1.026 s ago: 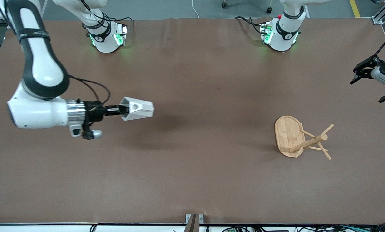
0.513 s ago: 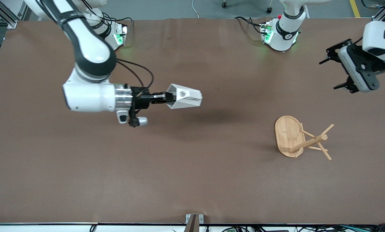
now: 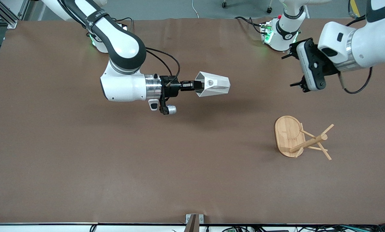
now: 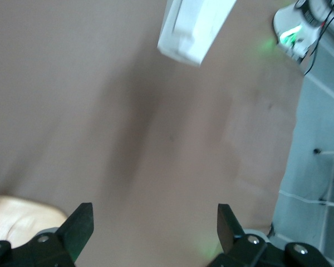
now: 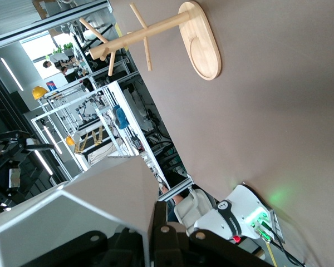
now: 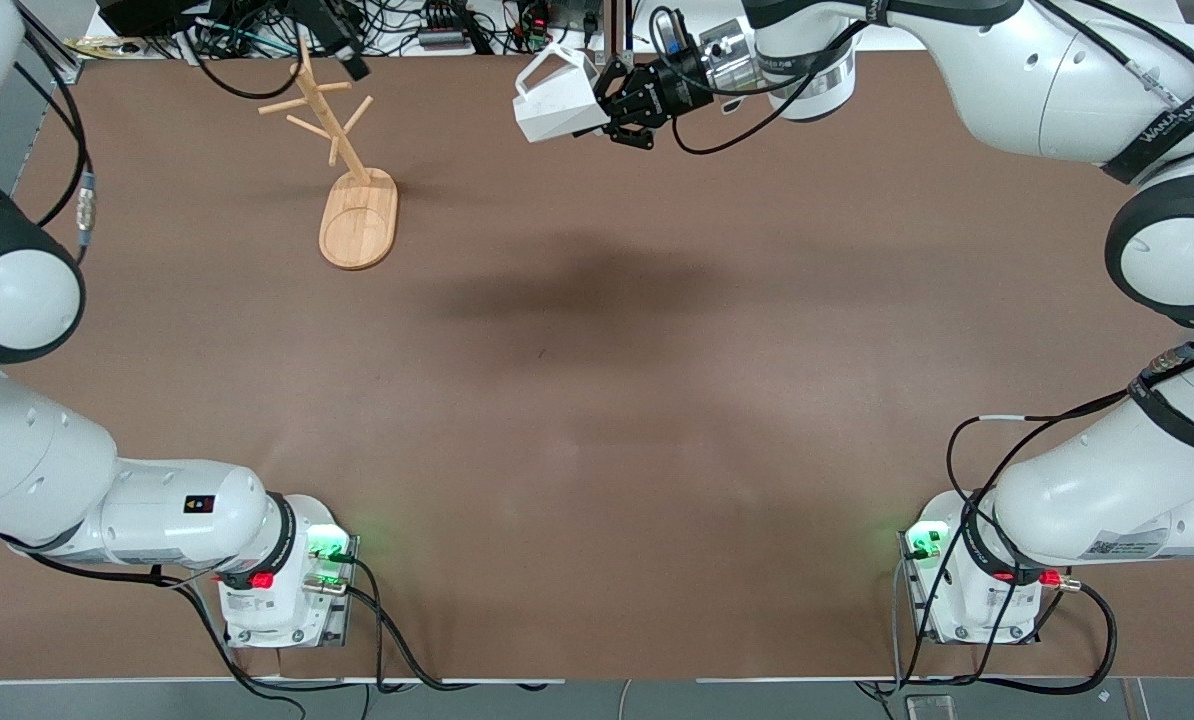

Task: Hang cup on rack
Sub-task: 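Grasp the cup with the left gripper from the right gripper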

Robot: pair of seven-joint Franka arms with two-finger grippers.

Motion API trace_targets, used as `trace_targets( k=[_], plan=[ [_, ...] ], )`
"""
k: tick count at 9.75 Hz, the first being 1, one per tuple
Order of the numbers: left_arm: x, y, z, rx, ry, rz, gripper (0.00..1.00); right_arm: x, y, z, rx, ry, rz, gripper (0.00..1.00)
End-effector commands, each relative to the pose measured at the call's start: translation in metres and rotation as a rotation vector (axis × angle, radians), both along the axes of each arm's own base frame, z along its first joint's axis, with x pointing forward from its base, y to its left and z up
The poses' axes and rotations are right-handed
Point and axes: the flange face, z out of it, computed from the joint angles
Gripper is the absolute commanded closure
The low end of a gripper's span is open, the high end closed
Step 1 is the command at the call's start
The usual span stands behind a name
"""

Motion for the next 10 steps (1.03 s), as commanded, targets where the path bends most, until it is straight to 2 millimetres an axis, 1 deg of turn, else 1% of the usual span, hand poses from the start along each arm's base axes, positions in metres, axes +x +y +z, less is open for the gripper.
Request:
trace_targets(
  k=[1, 2, 4, 6, 8, 9, 10],
  plan=[
    [0.011, -0.017, -0.027, -0.041, 0.049, 0.036, 0.02, -0.019, 0.011, -0.008, -0.003, -0.08, 0.0, 1.0],
    [0.006, -0.035, -0.034, -0.035, 0.054, 0.028, 0.03, -0.02, 0.012, -0.01, -0.002, -0.097, 0.01, 1.0],
    [0.007, -0.049, -0.044, -0.033, 0.055, 0.028, 0.03, -0.027, 0.02, -0.009, -0.004, -0.112, 0.017, 1.0],
    [0.009, -0.079, -0.069, -0.042, 0.088, -0.001, 0.05, -0.036, 0.032, -0.004, -0.008, -0.132, 0.005, 1.0],
    [0.006, -0.093, -0.072, -0.046, 0.086, -0.009, 0.04, -0.039, 0.036, 0.002, 0.002, -0.135, 0.007, 1.0],
    [0.002, -0.106, -0.078, -0.028, 0.085, -0.02, 0.04, -0.041, 0.038, 0.003, 0.005, -0.134, 0.011, 0.99],
    [-0.011, -0.123, -0.086, 0.004, 0.093, -0.058, 0.04, -0.041, 0.038, 0.002, 0.004, -0.133, 0.011, 0.99]
  ],
)
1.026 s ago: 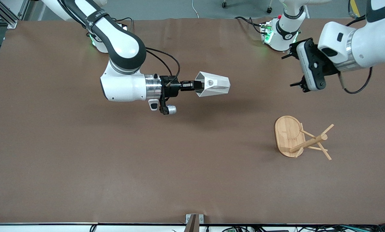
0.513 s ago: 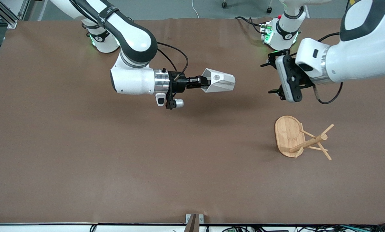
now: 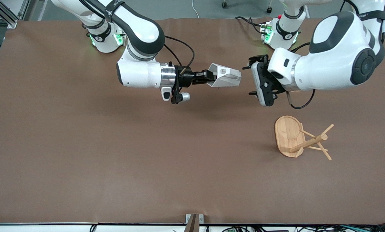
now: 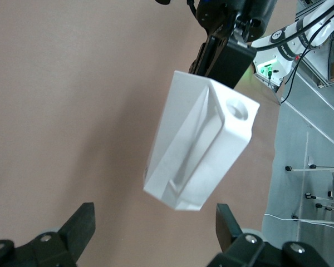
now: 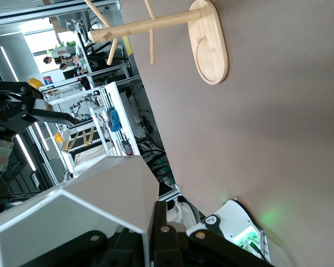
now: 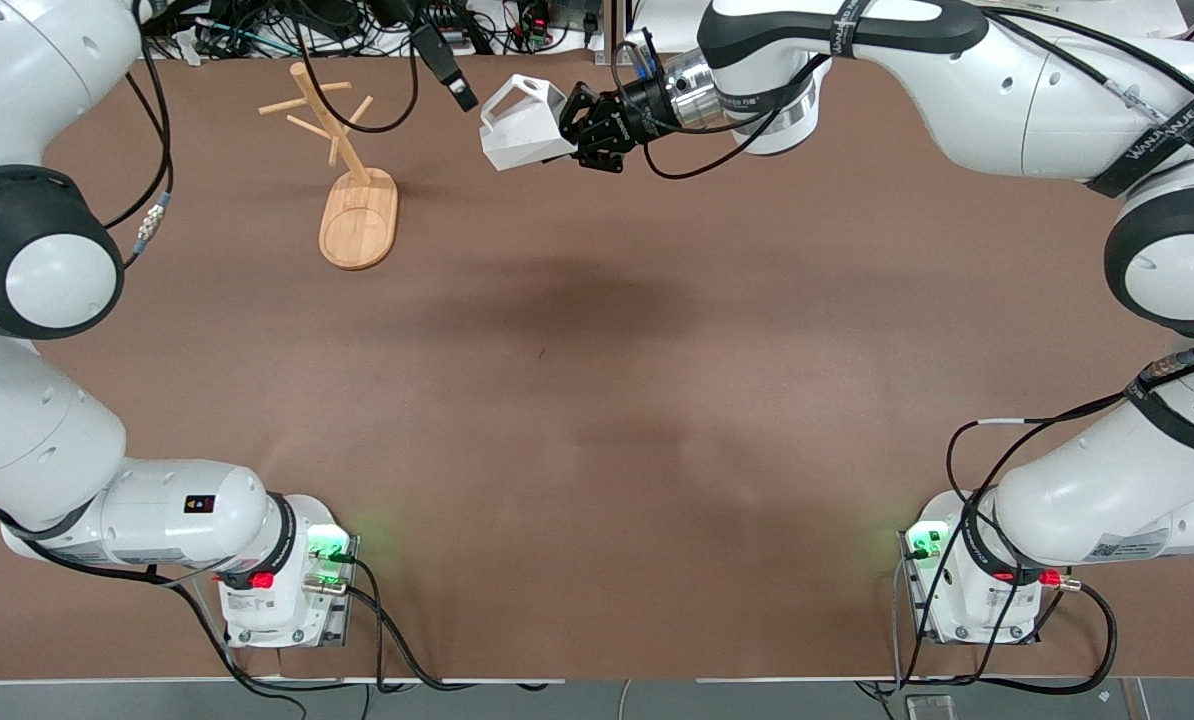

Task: Hang cup on rack
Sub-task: 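Grasp the cup with the left gripper from the right gripper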

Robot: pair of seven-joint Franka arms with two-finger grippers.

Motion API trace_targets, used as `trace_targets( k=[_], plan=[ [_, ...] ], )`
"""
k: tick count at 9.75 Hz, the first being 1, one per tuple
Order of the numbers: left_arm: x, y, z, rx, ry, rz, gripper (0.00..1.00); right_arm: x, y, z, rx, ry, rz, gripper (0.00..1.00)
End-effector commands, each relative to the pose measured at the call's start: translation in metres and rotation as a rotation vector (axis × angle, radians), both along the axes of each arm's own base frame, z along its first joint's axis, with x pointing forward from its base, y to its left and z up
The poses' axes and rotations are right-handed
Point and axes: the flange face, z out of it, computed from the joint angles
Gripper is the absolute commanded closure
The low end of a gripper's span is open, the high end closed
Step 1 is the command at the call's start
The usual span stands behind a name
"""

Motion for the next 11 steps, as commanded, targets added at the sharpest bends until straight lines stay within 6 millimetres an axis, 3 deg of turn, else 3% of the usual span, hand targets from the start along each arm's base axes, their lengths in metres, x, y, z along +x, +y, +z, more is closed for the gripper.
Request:
trace_targets(
  k=[1, 3, 6, 8, 11],
  plan=[
    [-0.019, -0.026, -0.024, 0.053, 0.02, -0.047, 0.04, -0.005, 0.001, 0.005, 0.019, -0.006, -0.007, 0.99],
    [-0.031, -0.036, -0.031, 0.063, 0.031, -0.075, 0.04, -0.005, 0.001, 0.006, 0.021, -0.006, -0.009, 0.99],
    [-0.028, -0.041, -0.037, 0.082, -0.006, -0.069, 0.04, -0.004, 0.001, 0.007, 0.022, -0.007, -0.01, 0.99],
    [-0.037, -0.059, -0.042, 0.086, -0.013, -0.049, 0.04, -0.004, 0.001, 0.006, 0.021, -0.006, -0.01, 0.99],
    [-0.045, -0.062, -0.047, 0.094, -0.004, -0.059, 0.09, -0.008, 0.004, 0.011, 0.03, -0.007, -0.004, 0.99]
  ],
)
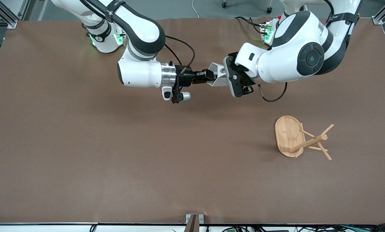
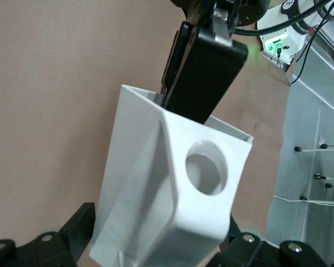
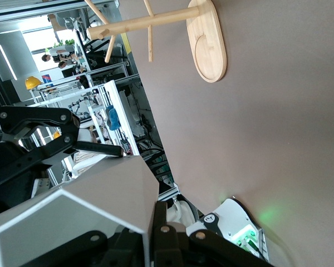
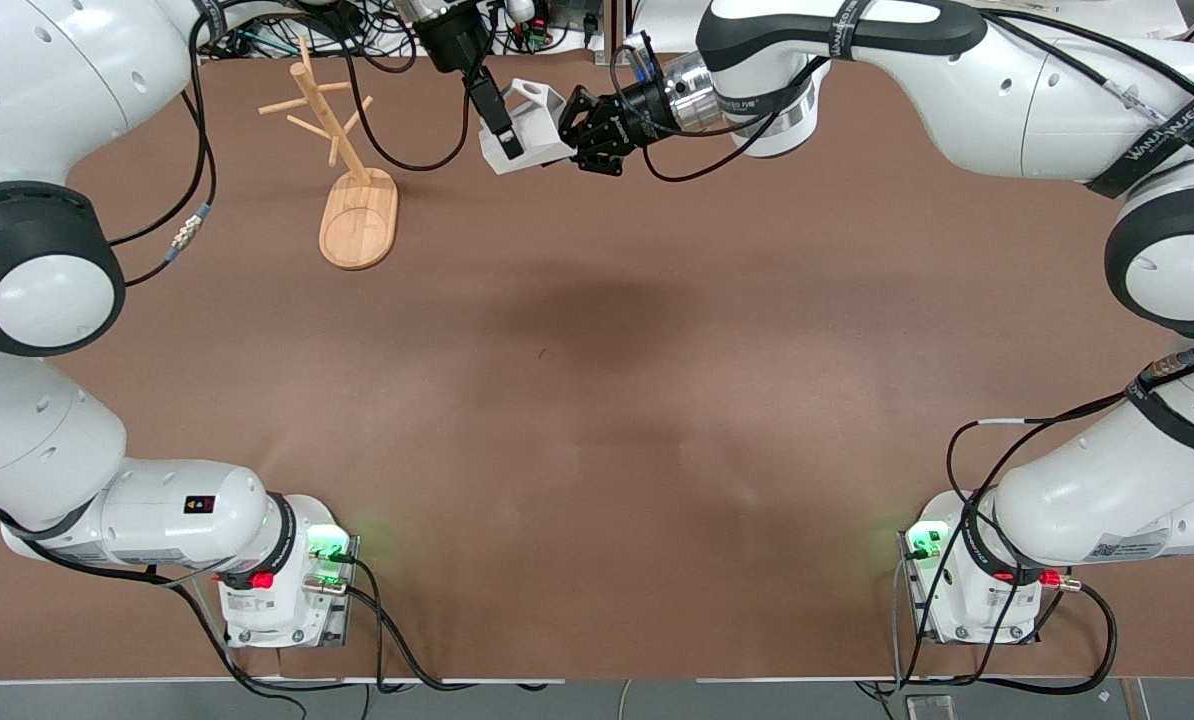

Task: Hang cup on rack
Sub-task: 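Grasp the cup with the left gripper from the right gripper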

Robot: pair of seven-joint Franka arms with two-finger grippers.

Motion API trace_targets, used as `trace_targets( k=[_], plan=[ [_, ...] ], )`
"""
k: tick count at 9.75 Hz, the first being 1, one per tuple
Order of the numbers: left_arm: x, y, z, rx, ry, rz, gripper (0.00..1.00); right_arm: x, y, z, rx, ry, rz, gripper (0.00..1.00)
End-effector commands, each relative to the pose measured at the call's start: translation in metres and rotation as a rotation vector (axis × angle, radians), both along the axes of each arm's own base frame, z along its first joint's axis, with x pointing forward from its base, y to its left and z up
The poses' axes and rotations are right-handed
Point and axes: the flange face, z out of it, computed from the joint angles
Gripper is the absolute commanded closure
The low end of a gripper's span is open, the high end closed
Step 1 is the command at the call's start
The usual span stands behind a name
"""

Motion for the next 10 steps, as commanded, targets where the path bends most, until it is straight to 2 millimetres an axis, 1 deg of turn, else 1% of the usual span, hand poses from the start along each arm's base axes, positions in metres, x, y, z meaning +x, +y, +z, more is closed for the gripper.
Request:
trace_targets(
  k=[1, 2, 3, 4, 5, 7, 8, 9, 10],
  plan=[
    [-0.012, -0.005, -0.027, 0.036, 0.019, -0.004, 0.15, -0.005, 0.004, 0.013, 0.031, -0.007, -0.009, 0.99],
    [-0.014, -0.005, -0.03, 0.04, 0.025, -0.007, 0.21, -0.006, 0.004, 0.014, 0.032, -0.007, -0.009, 0.99],
    [-0.014, -0.002, -0.033, 0.046, 0.029, -0.004, 0.35, -0.006, 0.004, 0.014, 0.032, -0.005, -0.009, 0.99],
    [-0.015, 0.002, -0.027, 0.046, 0.012, -0.011, 0.72, -0.006, 0.004, 0.014, 0.032, -0.005, -0.009, 0.99],
    [-0.015, 0.005, -0.026, 0.049, 0.013, -0.008, 0.86, -0.006, 0.004, 0.014, 0.032, -0.005, -0.009, 0.99],
    [-0.012, 0.013, -0.024, 0.055, 0.017, 0.003, 0.94, -0.006, 0.004, 0.014, 0.031, -0.006, -0.011, 0.99],
    [-0.01, 0.017, -0.022, 0.057, 0.013, 0.012, 0.96, -0.004, 0.002, 0.014, 0.031, 0.009, -0.016, 0.77],
    [-0.006, 0.026, -0.018, 0.062, 0.003, 0.033, 0.97, -0.006, 0.004, 0.014, 0.029, 0.009, -0.014, 0.03],
    [-0.004, 0.032, -0.015, 0.065, -0.003, 0.048, 0.97, -0.004, 0.002, 0.013, 0.03, 0.011, -0.014, 0.0]
  ],
)
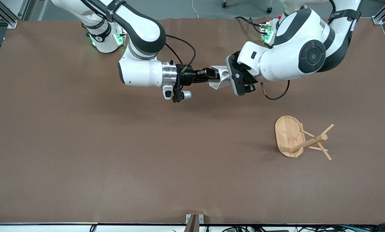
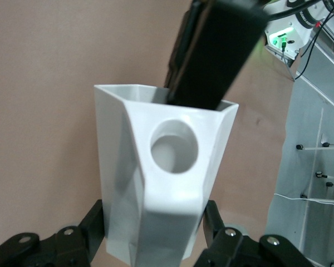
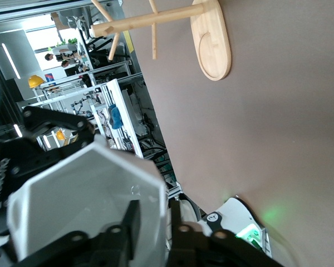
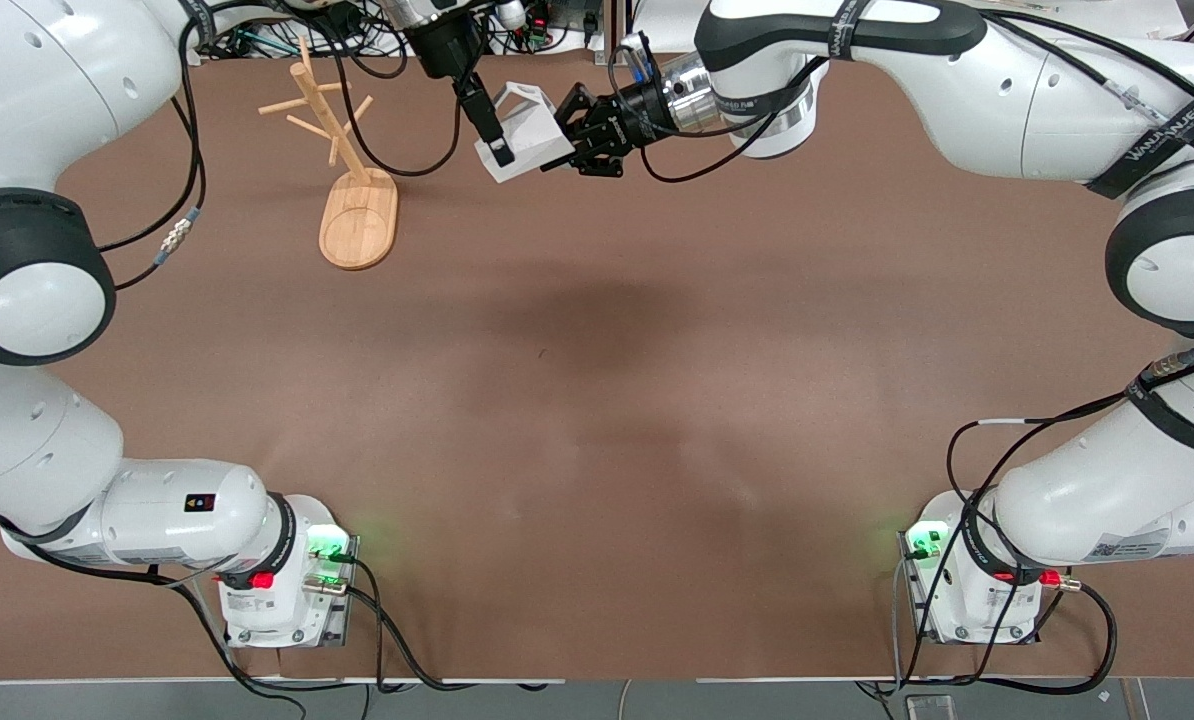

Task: Hang cup on rack
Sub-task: 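Carry the cup with the left gripper while the right gripper withdraws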

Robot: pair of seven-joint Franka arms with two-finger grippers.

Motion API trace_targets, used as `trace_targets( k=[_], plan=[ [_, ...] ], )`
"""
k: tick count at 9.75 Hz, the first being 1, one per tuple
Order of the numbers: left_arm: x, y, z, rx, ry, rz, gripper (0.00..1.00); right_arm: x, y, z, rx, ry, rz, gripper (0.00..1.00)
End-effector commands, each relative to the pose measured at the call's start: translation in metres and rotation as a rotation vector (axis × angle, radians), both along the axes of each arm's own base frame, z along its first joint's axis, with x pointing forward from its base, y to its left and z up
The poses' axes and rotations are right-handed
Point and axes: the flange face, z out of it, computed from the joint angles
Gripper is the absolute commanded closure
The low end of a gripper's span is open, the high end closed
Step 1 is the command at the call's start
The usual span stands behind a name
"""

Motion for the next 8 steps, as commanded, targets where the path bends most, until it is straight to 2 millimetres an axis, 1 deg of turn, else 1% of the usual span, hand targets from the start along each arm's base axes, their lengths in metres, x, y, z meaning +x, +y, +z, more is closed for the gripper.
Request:
trace_targets(
  k=[1, 2, 3, 4, 5, 6, 7, 8],
  plan=[
    [0.0, 0.019, -0.008, 0.042, -0.01, 0.039, 0.97, -0.003, -0.001, 0.008, 0.016, 0.014, -0.012, 0.0],
    [0.0, 0.019, -0.008, 0.044, -0.01, 0.043, 0.97, 0.0, -0.004, 0.008, 0.016, 0.01, -0.016, 0.0],
    [0.001, 0.022, -0.007, 0.05, -0.01, 0.06, 0.97, 0.01, -0.015, 0.009, 0.015, 0.005, -0.036, 0.0],
    [0.007, 0.03, -0.008, 0.075, -0.006, 0.116, 0.98, 0.02, -0.029, 0.009, 0.006, 0.001, -0.06, 0.0],
    [0.017, 0.051, -0.009, 0.147, -0.014, 0.192, 0.98, 0.037, -0.051, 0.005, -0.007, -0.003, -0.098, 0.0],
    [0.024, 0.068, -0.01, 0.177, -0.004, 0.266, 0.99, 0.056, -0.08, -0.004, -0.035, -0.004, -0.144, 0.0],
    [0.034, 0.09, -0.015, 0.223, 0.011, 0.35, 0.99, 0.074, -0.11, -0.005, -0.086, -0.05, -0.155, 0.0],
    [0.042, 0.106, -0.025, 0.299, 0.021, 0.434, 0.99, 0.096, -0.147, -0.011, -0.137, -0.067, -0.103, 0.0]
  ],
)
